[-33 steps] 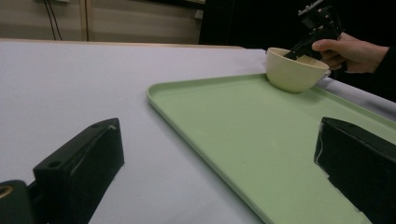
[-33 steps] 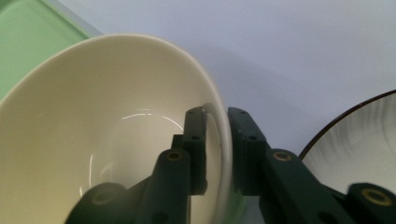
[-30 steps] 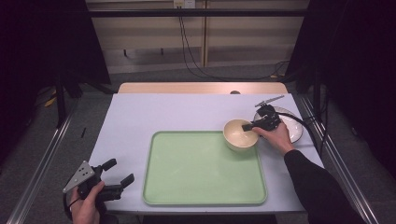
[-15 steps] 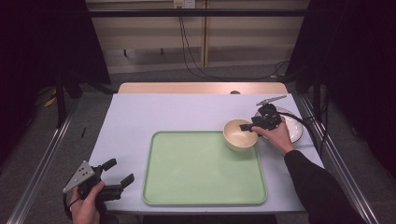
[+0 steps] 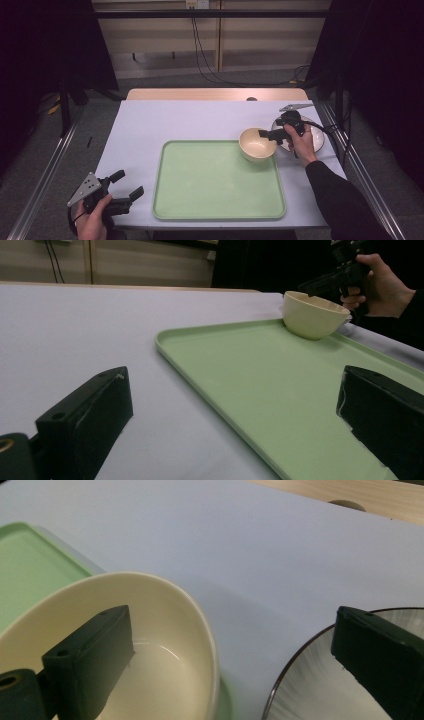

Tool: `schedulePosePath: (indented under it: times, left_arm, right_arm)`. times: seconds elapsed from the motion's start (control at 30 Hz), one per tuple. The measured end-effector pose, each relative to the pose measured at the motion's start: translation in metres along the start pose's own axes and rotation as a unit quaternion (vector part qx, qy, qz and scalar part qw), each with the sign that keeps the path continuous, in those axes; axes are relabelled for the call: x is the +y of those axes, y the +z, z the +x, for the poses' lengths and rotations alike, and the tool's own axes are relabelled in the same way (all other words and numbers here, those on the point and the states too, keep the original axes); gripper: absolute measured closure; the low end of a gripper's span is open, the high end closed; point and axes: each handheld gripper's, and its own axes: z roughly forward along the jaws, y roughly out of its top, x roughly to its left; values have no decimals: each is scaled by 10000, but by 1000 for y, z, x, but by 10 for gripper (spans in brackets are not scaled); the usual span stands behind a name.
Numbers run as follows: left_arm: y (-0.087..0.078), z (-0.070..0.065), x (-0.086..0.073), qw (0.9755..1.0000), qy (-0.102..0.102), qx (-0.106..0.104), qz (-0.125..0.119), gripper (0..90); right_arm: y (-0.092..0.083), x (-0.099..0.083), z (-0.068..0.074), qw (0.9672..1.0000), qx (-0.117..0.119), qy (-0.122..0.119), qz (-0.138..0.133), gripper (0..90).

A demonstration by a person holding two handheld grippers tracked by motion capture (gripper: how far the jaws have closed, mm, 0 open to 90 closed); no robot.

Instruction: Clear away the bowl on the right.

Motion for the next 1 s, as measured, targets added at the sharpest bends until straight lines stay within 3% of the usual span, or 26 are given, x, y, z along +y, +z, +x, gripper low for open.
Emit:
schedulePosePath:
  times: [0.17, 0.3, 0.43, 0.5, 0.77, 1.0]
  left_arm:
    - [0, 0, 0, 10000, 20, 13, 15, 14]
    - [0, 0, 0, 10000, 15, 19, 10, 15]
    - [0, 0, 0, 10000, 19, 13, 13, 15]
    - [0, 0, 0, 10000, 10, 15, 10, 15]
    - [0, 0, 0, 10000, 7, 20, 7, 15]
    - [0, 0, 0, 10000, 12, 32, 6, 15]
  right_arm:
    - [-4, -2, 4, 9994, -110, 22, -341, 19]
    - [-6, -4, 6, 9993, -191, 33, -325, 26]
    - [-10, -7, 9, 9982, -247, -25, -547, 16]
    - [-12, -9, 10, 9974, -312, -105, -639, 16]
    - [-20, -16, 16, 9941, -467, -54, -982, 14]
    - [-30, -25, 21, 9903, -469, -45, -1309, 13]
